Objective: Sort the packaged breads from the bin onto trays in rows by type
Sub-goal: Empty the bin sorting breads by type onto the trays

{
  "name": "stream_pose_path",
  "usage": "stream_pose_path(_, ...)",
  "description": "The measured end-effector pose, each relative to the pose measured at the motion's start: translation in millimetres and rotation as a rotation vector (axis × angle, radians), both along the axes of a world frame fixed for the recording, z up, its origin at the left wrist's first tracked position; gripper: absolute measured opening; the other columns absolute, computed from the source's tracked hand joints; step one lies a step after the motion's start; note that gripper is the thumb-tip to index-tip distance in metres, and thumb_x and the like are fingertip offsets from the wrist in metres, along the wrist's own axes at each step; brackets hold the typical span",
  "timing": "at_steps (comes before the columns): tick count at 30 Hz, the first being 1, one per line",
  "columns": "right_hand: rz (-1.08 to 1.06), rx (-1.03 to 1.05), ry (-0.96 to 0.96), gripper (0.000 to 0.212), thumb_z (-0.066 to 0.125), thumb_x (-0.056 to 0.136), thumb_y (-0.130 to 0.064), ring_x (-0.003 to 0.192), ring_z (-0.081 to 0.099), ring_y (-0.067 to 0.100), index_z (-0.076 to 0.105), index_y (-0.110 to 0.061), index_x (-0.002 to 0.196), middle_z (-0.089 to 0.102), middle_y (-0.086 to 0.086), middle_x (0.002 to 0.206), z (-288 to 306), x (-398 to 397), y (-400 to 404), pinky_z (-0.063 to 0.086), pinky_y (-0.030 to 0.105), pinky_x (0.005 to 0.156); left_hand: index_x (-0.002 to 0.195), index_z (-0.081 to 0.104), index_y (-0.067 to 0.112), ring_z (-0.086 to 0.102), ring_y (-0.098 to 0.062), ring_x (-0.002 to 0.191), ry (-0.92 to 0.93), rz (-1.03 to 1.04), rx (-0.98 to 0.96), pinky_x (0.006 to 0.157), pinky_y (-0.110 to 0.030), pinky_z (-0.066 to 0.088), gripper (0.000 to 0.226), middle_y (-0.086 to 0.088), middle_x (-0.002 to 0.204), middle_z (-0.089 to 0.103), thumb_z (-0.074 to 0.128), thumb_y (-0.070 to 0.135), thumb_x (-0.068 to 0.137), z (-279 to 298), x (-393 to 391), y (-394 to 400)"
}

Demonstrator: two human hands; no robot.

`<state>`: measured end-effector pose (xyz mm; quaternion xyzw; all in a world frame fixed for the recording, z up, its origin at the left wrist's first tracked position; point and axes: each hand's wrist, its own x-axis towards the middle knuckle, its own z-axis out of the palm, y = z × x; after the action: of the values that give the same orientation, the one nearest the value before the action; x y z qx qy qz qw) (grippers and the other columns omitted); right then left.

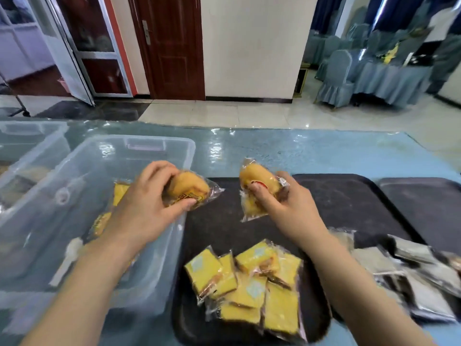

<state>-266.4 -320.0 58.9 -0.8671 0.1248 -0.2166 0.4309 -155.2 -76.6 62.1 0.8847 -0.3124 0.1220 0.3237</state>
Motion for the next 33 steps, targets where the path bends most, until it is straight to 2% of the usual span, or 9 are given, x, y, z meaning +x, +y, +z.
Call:
stream_pose_path(4,-0.068,0.029,0.009,0.044,0.052,0.085,-0.062,0.075,0.063,0.009,0.061,-0.021,0.097,0.067,0.0,0.08,-9.5,-47.1,-74.5,0.048,0.029,0.07,0.116,0.058,0.016,0.051,-0.02,0.111,-0.053,0.052,0.042,0.095,-0.037,0.043,0.054,0.009,0.123,0.045,0.074,0.047,0.074,-9.2,-39.6,-61.1)
stream_pose_path(8,-0.075,0.083,0.032,0.046,0.042,0.086,-0.064,0.083,0.061,-0.005,0.063,-0.027,0.105,0.068,-0.008,0.087,-20.2,-64.5,-123.0,0.044,0.01,0.066,0.12,0.058,0.016,0.045,-0.013,0.115,-0.035,0.046,0.067,0.095,-0.028,0.038,0.055,0.01,0.126,0.045,0.073,0.047,0.077,-25.0,-60.9,-107.4)
stream_pose_path(13,-0.098,0.136,0.137,0.074,0.04,0.081,-0.075,0.078,0.064,0.022,0.066,-0.006,0.092,0.068,0.014,0.084,-57.8,-67.1,-165.3,0.052,0.039,0.075,0.124,0.058,0.017,0.039,-0.004,0.118,0.038,0.009,0.081,0.092,-0.026,0.041,0.061,0.015,0.129,0.043,0.068,0.055,0.077,-53.1,-68.0,-156.7)
stream_pose_path(18,-0.166,0.244,0.188,0.066,0.047,0.084,-0.07,0.053,0.049,0.003,0.057,-0.008,0.064,0.058,0.0,0.057,-84.3,-78.1,-205.8,0.04,0.027,0.056,0.131,0.056,0.021,0.037,-0.004,0.127,0.103,-0.05,0.134,0.098,-0.032,0.046,0.065,0.018,0.133,0.041,0.071,0.054,0.077,-77.9,-76.1,-208.7)
stream_pose_path(22,-0.212,0.257,0.212,0.084,0.04,0.07,-0.086,0.053,0.047,0.014,0.048,-0.002,0.062,0.049,0.004,0.057,-105.4,-101.8,-256.0,0.041,0.034,0.057,0.137,0.051,0.023,0.033,0.001,0.129,0.175,-0.072,0.133,0.104,-0.026,0.039,0.069,0.023,0.135,0.035,0.071,0.053,0.078,-91.6,-97.3,-259.2)
stream_pose_path(24,-0.205,0.277,0.225,0.096,0.038,0.07,-0.09,0.061,0.057,0.022,0.056,0.004,0.071,0.06,0.011,0.065,-113.8,-117.2,-288.5,0.048,0.039,0.063,0.137,0.051,0.023,0.033,0.0,0.132,0.221,-0.103,0.145,0.107,-0.03,0.041,0.07,0.024,0.138,0.034,0.069,0.056,0.078,-99.6,-109.1,-291.0)
stream_pose_path(26,-0.21,0.283,0.237,0.092,0.038,0.074,-0.087,0.057,0.056,0.018,0.053,0.003,0.065,0.056,0.006,0.058,-117.8,-136.0,-324.7,0.045,0.038,0.06,0.138,0.052,0.024,0.031,0.0,0.136,0.239,-0.128,0.158,0.109,-0.032,0.04,0.074,0.023,0.141,0.033,0.063,0.063,0.076,-108.1,-121.9,-328.2)
stream_pose_path(30,-0.227,0.238,0.206,0.056,0.046,0.079,-0.068,0.048,0.031,0.005,0.034,-0.02,0.054,0.033,-0.011,0.048,-126.1,-185.8,-401.7,0.029,0.022,0.049,0.138,0.051,0.026,0.032,0.0,0.137,0.255,-0.156,0.128,0.108,-0.029,0.039,0.071,0.026,0.141,0.032,0.065,0.06,0.077,-125.2,-161.2,-415.0)
stream_pose_path(33,-0.235,0.292,0.219,0.065,0.051,0.081,-0.07,0.056,0.047,0.013,0.056,-0.006,0.069,0.053,-0.002,0.059,-138.2,-233.6,-469.3,0.044,0.023,0.062,0.133,0.054,0.027,0.026,0.008,0.134,0.265,-0.16,0.086,0.108,-0.027,0.036,0.064,0.027,0.14,0.033,0.065,0.059,0.079,-137.8,-207.0,-490.0)
